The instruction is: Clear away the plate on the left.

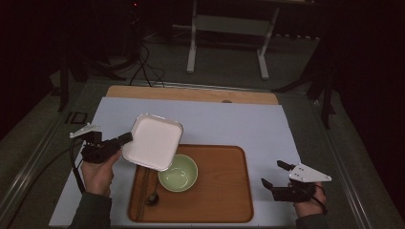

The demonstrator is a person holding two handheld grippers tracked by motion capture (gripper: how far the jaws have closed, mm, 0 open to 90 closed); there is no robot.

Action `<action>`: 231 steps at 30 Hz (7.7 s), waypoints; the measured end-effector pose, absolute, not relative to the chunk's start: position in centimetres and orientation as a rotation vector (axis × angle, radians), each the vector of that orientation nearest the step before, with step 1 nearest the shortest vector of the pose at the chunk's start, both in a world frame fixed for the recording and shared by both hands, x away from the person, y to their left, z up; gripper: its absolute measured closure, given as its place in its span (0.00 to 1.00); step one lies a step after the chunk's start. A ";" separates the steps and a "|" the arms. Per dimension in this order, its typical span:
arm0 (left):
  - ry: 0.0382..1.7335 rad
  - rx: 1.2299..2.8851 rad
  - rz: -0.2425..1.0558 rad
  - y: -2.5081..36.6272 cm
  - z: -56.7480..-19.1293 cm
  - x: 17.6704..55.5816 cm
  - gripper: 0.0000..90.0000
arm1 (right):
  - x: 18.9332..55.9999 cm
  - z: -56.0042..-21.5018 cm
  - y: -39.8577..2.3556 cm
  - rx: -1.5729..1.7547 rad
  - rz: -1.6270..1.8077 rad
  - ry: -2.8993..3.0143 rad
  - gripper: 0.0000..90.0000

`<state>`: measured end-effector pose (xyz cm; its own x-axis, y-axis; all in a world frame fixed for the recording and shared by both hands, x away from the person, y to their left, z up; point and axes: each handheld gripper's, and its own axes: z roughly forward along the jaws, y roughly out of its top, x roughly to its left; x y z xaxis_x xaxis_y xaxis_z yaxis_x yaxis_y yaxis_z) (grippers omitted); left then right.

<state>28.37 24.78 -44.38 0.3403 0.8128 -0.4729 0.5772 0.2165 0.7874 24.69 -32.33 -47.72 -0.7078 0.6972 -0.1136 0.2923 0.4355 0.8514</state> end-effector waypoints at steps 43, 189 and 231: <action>1.061 1.706 0.180 15.3 -40.7 33.0 1.00 | 25.0 -47.7 -32.5 0.852 1.221 2.221 0.16; 0.902 1.933 0.366 4.3 -42.0 31.8 0.47 | 24.7 -47.6 -32.5 0.852 1.230 2.211 0.16; 1.290 1.701 0.609 23.3 -46.5 22.8 0.32 | 24.7 -47.9 -32.3 0.855 1.216 2.226 0.16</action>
<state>22.76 23.33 -46.50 0.3373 0.9330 -0.1253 0.4962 -0.0631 0.8659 24.75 -32.26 -47.85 -0.7008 0.7066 -0.0977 0.2997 0.4159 0.8586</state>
